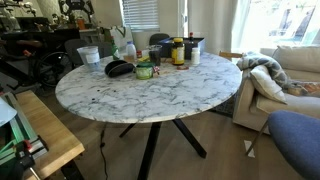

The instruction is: Remove the glasses from the silver cup and put them in the black purse

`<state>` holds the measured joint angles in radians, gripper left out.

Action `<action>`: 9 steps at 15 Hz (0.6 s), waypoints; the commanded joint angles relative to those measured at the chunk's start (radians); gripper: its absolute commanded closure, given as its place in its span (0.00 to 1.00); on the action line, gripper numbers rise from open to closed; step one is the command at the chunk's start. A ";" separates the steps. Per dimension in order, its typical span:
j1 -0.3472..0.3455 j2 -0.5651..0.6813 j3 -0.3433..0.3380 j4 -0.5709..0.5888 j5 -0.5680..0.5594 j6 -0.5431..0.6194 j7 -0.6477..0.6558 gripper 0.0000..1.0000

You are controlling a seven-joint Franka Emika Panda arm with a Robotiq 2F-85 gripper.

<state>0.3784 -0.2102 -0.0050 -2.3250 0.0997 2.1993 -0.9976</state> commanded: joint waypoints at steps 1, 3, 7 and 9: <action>-0.012 0.163 0.128 0.143 -0.016 -0.126 0.000 0.00; -0.042 0.131 0.159 0.104 -0.003 -0.094 0.001 0.00; -0.057 0.151 0.183 0.124 -0.005 -0.103 0.010 0.00; -0.061 0.163 0.207 0.103 -0.063 -0.070 0.132 0.00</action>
<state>0.3388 -0.0595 0.1565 -2.2015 0.0802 2.0984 -0.9619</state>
